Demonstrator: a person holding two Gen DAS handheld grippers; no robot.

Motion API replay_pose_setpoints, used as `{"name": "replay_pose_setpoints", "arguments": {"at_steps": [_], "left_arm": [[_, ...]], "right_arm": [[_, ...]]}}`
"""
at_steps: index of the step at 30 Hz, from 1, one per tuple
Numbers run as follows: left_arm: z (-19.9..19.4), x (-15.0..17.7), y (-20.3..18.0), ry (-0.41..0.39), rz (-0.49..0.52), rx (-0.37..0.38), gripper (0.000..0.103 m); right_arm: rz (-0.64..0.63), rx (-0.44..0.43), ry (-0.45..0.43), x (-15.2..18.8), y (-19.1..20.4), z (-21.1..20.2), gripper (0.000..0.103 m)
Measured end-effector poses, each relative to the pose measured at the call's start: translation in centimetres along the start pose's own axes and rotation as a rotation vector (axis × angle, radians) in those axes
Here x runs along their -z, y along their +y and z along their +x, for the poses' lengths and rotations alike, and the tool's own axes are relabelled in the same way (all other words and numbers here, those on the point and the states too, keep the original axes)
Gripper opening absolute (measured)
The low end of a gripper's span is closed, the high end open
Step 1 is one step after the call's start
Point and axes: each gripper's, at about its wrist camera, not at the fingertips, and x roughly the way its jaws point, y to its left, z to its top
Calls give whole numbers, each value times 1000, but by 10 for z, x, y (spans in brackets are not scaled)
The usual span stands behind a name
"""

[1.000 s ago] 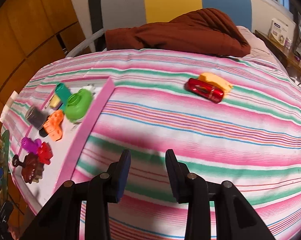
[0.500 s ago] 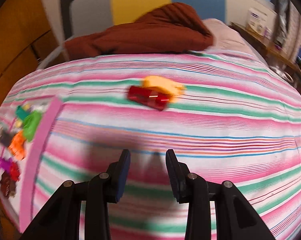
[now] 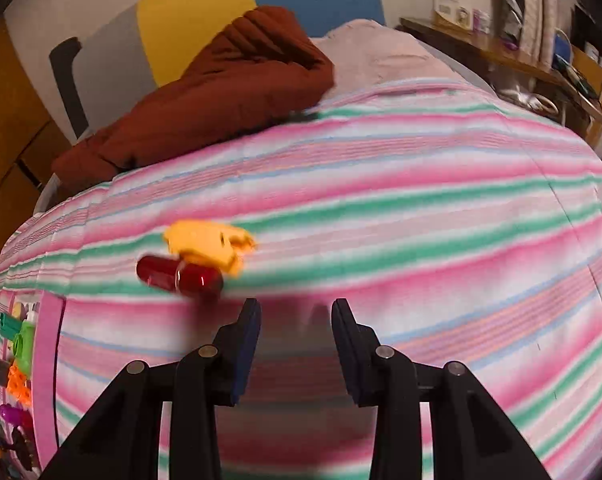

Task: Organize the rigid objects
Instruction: 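Grasp the red cylinder with the left tool while the right tool moves toward the yellow piece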

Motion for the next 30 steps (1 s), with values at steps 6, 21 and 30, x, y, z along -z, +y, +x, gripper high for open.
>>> {"name": "replay_pose_setpoints", "arguments": {"at_steps": [6, 21, 30], "left_arm": [[15, 11, -3, 35, -3, -39, 103], [107, -59, -7, 97, -231, -64, 103], [199, -107, -13, 235, -375, -93, 83]], "right_arm": [[-67, 64, 30, -13, 11, 31, 37], [247, -40, 58, -23, -49, -11, 39], [304, -67, 64, -31, -57, -6, 39]]}}
